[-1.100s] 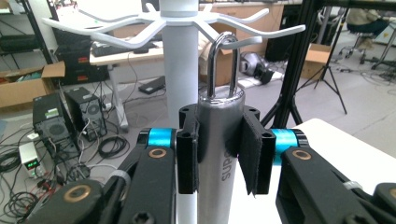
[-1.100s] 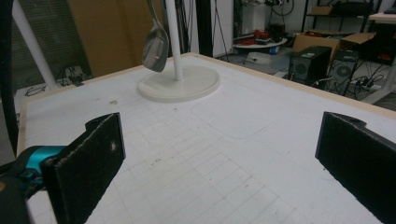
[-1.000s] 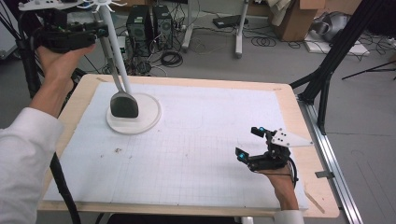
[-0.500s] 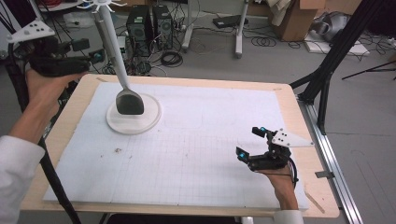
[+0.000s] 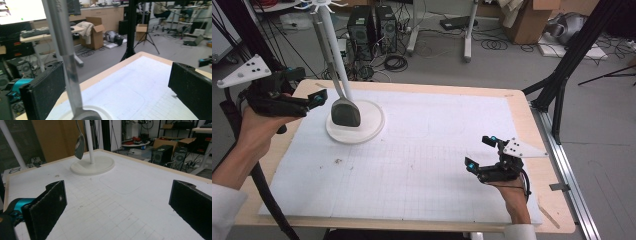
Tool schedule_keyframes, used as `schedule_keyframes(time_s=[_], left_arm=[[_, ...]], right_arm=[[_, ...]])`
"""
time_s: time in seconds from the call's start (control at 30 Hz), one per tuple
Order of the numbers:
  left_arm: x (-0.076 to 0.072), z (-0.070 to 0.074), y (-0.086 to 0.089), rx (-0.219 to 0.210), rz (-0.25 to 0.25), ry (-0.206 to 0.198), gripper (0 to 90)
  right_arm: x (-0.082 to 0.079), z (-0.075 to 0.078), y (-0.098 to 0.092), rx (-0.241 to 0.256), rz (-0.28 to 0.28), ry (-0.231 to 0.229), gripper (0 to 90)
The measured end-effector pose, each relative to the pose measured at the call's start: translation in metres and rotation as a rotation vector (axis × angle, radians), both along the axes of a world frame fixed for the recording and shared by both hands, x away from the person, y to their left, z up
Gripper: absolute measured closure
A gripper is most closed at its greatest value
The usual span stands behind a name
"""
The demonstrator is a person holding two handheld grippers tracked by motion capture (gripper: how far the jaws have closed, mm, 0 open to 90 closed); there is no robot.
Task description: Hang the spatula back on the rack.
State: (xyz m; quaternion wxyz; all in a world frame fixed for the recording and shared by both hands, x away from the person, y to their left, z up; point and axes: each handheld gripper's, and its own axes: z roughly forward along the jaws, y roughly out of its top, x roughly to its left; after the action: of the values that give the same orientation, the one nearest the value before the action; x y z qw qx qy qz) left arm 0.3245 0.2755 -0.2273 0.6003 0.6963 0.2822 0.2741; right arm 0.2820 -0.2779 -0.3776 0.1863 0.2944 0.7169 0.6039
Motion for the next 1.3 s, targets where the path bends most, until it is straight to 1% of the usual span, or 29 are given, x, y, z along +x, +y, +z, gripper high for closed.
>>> schedule_keyframes(time_s=[0.03,0.07,0.17,0.23,0.33,0.43,0.47,0.5,0.57,0.6,0.7,0.8,0.93,1.0,1.1,1.13,1.2,1.23,1.27,1.3], left_arm=[[-0.002,-0.002,0.000,-0.001,-0.002,0.000,1.7],[-0.004,-0.005,-0.001,-0.006,-0.013,-0.006,1.7],[-0.010,-0.015,-0.003,-0.009,-0.040,-0.016,1.7],[-0.014,-0.024,-0.004,-0.012,-0.050,-0.029,1.7],[-0.021,-0.039,-0.007,-0.019,-0.080,-0.025,1.7],[-0.026,-0.054,-0.009,-0.029,-0.096,-0.024,1.7],[-0.028,-0.059,-0.010,-0.031,-0.097,-0.027,1.7],[-0.029,-0.064,-0.011,-0.028,-0.101,-0.022,1.7],[-0.031,-0.074,-0.012,-0.041,-0.113,-0.020,1.8],[-0.032,-0.079,-0.012,-0.042,-0.111,-0.014,1.7],[-0.035,-0.095,-0.010,-0.066,-0.113,0.005,1.7],[-0.037,-0.113,-0.010,-0.091,-0.120,0.026,1.7],[-0.040,-0.131,-0.010,-0.093,-0.124,0.046,1.7],[-0.041,-0.138,-0.009,-0.098,-0.125,0.056,1.7],[-0.043,-0.146,-0.007,-0.102,-0.113,0.054,1.7],[-0.044,-0.148,-0.006,-0.102,-0.112,0.050,1.7],[-0.044,-0.152,-0.003,-0.105,-0.110,0.057,1.8],[-0.045,-0.153,-0.002,-0.112,-0.108,0.057,1.7],[-0.045,-0.154,-0.001,-0.119,-0.105,0.056,1.7],[-0.045,-0.154,0.000,-0.109,-0.105,0.059,1.7]], right_arm=[[0.000,0.000,0.000,-0.001,-0.002,-0.001,0.4],[0.000,-0.001,0.000,-0.002,-0.002,0.006,0.4],[0.001,-0.001,0.000,-0.002,-0.001,0.002,0.4],[0.001,-0.002,-0.001,-0.001,-0.006,0.005,0.4],[0.000,-0.003,-0.002,0.004,-0.007,0.005,0.4],[-0.002,-0.004,-0.004,0.001,-0.009,0.008,0.4],[-0.001,-0.005,-0.004,-0.001,-0.008,-0.002,0.4],[-0.002,-0.005,-0.004,0.000,-0.007,0.007,0.4],[-0.002,-0.005,-0.004,-0.001,-0.006,0.001,0.4],[-0.003,-0.005,-0.004,-0.002,-0.004,0.003,0.4],[-0.002,-0.006,-0.003,-0.009,-0.002,-0.004,0.4],[-0.003,-0.007,-0.003,-0.021,-0.002,0.004,0.4],[-0.004,-0.007,-0.002,-0.021,0.001,0.008,0.4],[-0.003,-0.007,-0.002,-0.023,0.003,0.003,0.4],[-0.003,-0.007,-0.001,-0.025,0.002,0.005,0.4],[-0.003,-0.008,-0.001,-0.026,0.003,0.005,0.4],[-0.003,-0.008,-0.001,-0.030,0.003,0.008,0.4],[-0.003,-0.008,-0.001,-0.031,0.002,0.005,0.4],[-0.003,-0.009,-0.001,-0.031,0.005,0.012,0.4],[-0.002,-0.009,-0.001,-0.036,0.003,0.008,0.4]])
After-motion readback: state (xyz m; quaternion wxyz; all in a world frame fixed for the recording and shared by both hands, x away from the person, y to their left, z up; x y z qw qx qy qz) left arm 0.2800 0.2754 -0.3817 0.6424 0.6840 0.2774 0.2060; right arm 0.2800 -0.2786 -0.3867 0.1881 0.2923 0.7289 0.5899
